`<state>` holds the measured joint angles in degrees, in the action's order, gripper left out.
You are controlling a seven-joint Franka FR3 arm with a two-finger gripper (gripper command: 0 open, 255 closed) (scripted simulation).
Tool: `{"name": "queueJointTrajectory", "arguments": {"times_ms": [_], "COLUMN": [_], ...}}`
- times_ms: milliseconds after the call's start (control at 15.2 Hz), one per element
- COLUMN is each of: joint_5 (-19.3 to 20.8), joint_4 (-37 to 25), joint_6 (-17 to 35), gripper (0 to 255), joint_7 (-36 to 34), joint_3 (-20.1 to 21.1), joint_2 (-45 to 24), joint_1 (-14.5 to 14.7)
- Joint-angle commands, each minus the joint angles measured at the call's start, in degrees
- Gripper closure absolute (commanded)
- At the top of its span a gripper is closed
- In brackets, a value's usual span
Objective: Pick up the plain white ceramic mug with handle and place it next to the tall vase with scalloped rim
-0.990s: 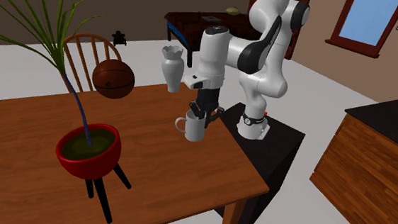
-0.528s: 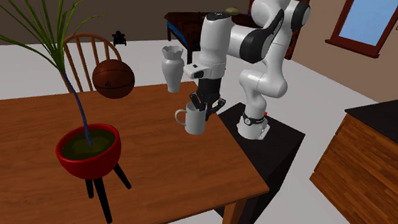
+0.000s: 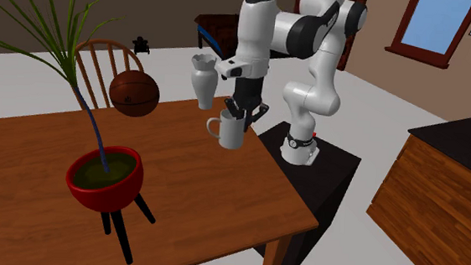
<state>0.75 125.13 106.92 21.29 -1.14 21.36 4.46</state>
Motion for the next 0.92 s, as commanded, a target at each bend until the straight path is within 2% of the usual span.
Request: {"name": "queueJointTrajectory", "arguments": {"times_ms": [0,858], "joint_5": [0.0,-0.1], "joint_4": [-1.5,-12.5], "joint_6": [-1.6,-11.6], "gripper": [255,255], "joint_7": [0.0,0.1], "joint_3": [0.0,0.0], "joint_2": [0.2,-0.9], "joint_1": [0.0,0.0]}}
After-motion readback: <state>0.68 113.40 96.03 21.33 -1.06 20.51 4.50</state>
